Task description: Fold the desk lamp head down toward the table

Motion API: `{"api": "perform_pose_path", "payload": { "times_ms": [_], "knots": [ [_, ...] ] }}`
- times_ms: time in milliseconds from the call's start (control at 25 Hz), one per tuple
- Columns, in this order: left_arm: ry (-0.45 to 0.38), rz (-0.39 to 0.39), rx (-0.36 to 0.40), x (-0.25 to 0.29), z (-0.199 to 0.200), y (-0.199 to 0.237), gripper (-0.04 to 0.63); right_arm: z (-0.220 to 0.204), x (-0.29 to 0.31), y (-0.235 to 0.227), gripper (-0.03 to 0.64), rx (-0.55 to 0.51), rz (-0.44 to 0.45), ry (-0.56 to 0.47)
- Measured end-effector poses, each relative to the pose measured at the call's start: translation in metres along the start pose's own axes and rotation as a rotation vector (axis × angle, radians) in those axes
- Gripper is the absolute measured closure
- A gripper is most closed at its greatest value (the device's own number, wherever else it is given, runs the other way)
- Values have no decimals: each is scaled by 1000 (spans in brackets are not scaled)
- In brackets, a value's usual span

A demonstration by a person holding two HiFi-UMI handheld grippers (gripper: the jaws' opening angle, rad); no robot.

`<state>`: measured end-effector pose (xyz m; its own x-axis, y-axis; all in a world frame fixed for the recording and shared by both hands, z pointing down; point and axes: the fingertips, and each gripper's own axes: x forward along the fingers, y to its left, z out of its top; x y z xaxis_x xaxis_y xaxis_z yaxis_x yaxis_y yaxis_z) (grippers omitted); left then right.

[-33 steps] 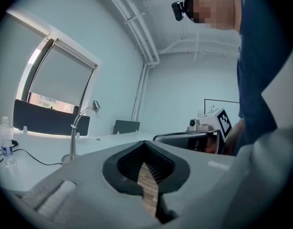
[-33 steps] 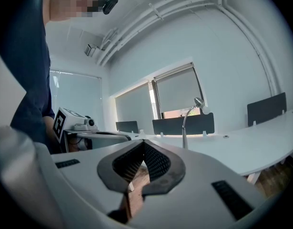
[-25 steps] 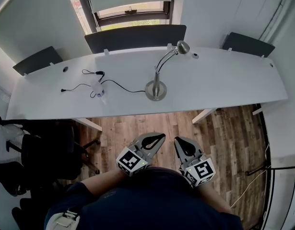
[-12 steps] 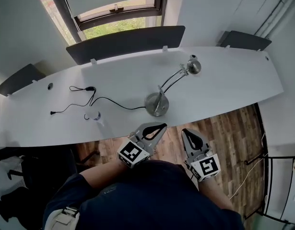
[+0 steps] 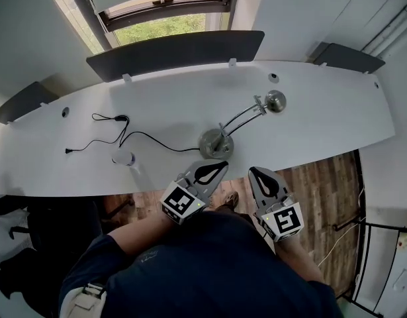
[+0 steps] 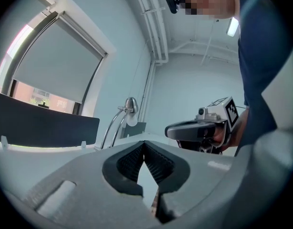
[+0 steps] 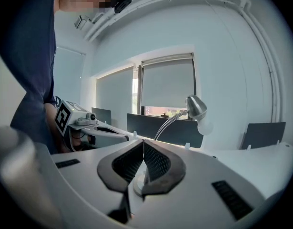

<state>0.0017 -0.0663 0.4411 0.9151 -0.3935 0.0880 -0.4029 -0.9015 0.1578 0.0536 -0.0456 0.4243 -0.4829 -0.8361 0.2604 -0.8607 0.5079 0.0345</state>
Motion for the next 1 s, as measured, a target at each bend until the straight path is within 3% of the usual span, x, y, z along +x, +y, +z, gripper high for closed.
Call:
{"api": "perform_pose_path", "payload": {
  "times_ms": [360, 640, 800, 1000],
  "knots": [
    [34, 170, -3, 13, -17, 41, 588, 10, 26, -35, 606, -203, 56, 22],
    [82, 209, -3, 25, -43, 61, 584, 12, 37, -53, 604, -368, 27, 81],
    [108, 225, -2, 31, -58, 72, 545, 14, 39, -57, 599, -453, -1, 114],
    [124, 243, -5, 44, -69, 84, 502, 22, 44, -67, 516, -600, -64, 141]
  ]
}}
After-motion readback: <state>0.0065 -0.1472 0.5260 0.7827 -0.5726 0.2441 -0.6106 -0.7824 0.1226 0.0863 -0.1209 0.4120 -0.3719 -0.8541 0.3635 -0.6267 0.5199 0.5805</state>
